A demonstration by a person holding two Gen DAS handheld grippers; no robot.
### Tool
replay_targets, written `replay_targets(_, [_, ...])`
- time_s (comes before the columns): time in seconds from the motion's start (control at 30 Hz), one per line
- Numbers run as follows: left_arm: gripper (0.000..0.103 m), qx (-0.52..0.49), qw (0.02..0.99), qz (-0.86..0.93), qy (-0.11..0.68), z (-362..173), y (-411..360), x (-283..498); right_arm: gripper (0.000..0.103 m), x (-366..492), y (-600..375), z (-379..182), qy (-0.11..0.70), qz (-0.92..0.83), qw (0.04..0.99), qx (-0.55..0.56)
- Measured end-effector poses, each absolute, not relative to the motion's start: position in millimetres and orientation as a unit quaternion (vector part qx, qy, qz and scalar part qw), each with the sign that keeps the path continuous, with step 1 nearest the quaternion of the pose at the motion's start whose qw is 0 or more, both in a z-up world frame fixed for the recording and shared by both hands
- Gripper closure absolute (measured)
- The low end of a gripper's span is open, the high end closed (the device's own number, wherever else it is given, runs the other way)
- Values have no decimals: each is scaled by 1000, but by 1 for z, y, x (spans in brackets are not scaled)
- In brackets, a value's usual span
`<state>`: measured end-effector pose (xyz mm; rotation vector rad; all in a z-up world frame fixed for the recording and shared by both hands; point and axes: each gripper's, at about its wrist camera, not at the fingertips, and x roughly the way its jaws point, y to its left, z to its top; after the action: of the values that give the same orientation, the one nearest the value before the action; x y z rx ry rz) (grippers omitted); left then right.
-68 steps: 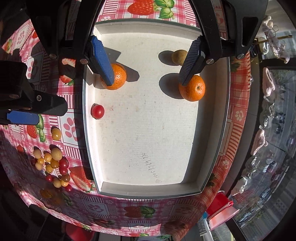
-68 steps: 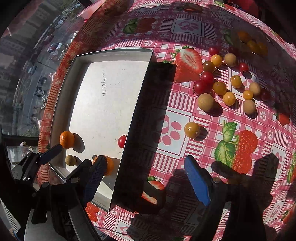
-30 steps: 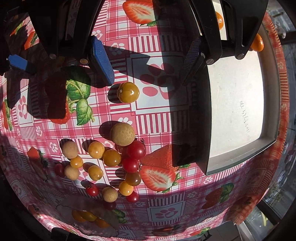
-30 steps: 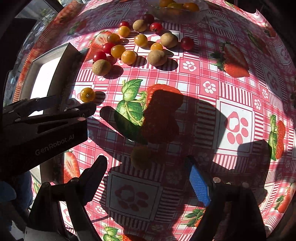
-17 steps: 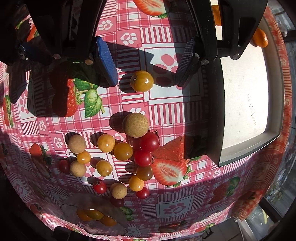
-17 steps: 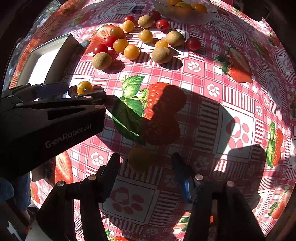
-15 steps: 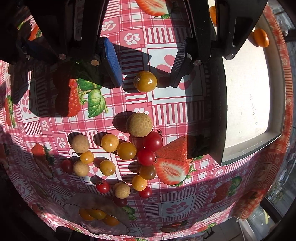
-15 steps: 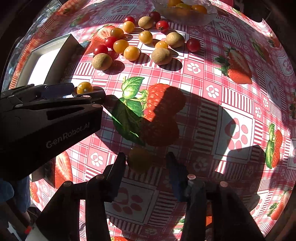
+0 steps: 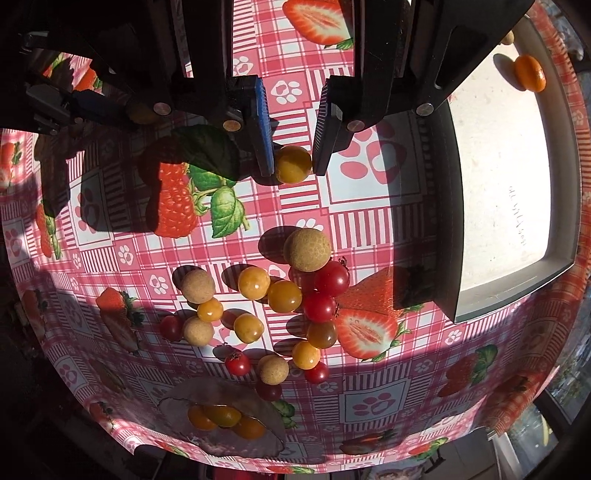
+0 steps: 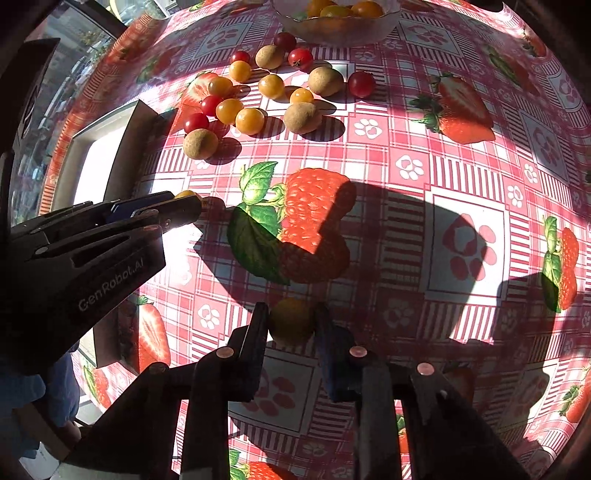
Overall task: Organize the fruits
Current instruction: 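Grasp a yellow cherry tomato with the left tool while the right tool grasps a brown fruit, then carry both fruits into the tray and open both tools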
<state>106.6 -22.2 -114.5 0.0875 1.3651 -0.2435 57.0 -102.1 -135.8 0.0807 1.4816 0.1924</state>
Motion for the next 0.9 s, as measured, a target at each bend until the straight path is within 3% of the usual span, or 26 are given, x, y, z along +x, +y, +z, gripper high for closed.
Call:
replay_targets(0.4, [80, 41, 765, -121, 631, -123, -11, 106, 75, 52, -120, -132, 683, 92, 723, 54])
replay_targets(0.67, [80, 63, 768, -115, 627, -128, -20, 107, 76, 49, -103, -138, 682, 98, 724, 1])
replay_targets(0.9, [80, 26, 776, -124, 618, -109, -1, 103, 75, 46, -119, -119, 677, 110, 725, 55])
